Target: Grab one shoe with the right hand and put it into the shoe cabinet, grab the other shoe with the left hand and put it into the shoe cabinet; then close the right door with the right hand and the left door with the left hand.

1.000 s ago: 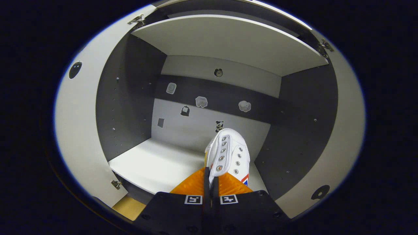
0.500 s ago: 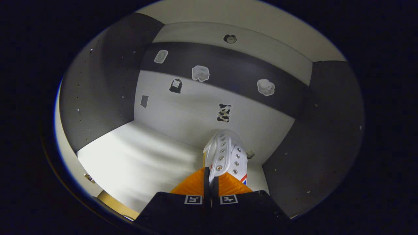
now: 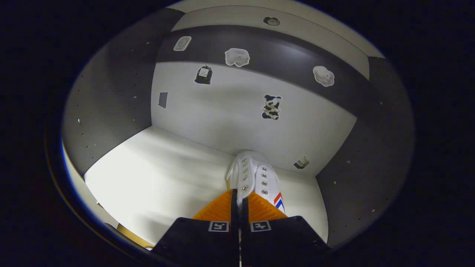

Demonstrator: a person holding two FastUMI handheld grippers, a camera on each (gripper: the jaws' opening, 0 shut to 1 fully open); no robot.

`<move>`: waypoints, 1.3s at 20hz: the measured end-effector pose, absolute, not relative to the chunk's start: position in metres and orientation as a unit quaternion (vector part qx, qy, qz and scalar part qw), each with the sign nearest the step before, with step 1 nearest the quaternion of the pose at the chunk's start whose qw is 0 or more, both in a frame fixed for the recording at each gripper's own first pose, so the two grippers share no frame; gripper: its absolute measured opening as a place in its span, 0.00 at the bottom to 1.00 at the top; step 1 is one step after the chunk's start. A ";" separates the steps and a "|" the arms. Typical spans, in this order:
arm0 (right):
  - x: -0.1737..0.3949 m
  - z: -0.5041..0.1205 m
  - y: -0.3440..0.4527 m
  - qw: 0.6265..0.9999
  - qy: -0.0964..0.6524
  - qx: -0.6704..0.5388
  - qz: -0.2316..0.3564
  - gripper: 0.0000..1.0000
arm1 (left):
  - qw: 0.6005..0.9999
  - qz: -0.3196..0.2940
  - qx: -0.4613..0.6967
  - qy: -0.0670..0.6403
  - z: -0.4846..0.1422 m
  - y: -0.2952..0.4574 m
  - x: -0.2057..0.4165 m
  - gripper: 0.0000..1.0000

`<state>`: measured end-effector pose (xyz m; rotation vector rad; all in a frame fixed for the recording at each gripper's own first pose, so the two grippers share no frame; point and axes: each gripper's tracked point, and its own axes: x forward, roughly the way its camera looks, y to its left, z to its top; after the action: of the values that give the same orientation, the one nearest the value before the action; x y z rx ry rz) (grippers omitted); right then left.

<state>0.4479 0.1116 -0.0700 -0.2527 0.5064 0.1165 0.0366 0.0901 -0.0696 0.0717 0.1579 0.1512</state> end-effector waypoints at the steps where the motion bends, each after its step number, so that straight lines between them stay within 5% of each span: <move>1: 0.446 -0.065 0.111 0.960 0.250 -0.116 0.059 0.13 | 0.994 0.074 0.033 0.079 -0.070 0.089 0.034 0.95; 3: 0.432 -0.054 0.114 0.960 0.251 -0.105 0.067 0.33 | 0.994 0.069 0.022 0.080 -0.073 0.085 0.027 0.95; 4: 0.424 -0.050 0.114 0.960 0.253 -0.102 0.070 0.33 | 0.994 0.065 0.018 0.082 -0.074 0.083 0.024 0.95; 6: 0.406 -0.037 0.116 0.960 0.254 -0.087 0.079 0.59 | 0.994 0.062 0.014 0.083 -0.077 0.083 0.016 0.96; 7: 0.395 -0.032 0.116 0.961 0.254 -0.076 0.080 0.86 | 0.995 0.059 0.010 0.083 -0.078 0.082 0.014 0.96; 9: 0.371 -0.017 0.117 0.964 0.246 -0.048 0.083 0.98 | 0.995 0.052 0.003 0.086 -0.083 0.083 0.007 0.96; 17: 0.253 0.036 0.105 0.989 0.131 -0.023 0.070 0.98 | 0.993 0.001 -0.010 0.115 -0.136 0.087 -0.010 0.96; 26: 0.104 -0.042 0.056 0.991 0.134 -0.001 0.013 0.99 | 0.971 -0.080 -0.003 0.224 -0.250 0.069 -0.017 0.97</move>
<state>0.1042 0.0556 -0.0419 -0.0021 0.2681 0.0270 -0.0174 0.0686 -0.2496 -0.0064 0.4523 -0.1624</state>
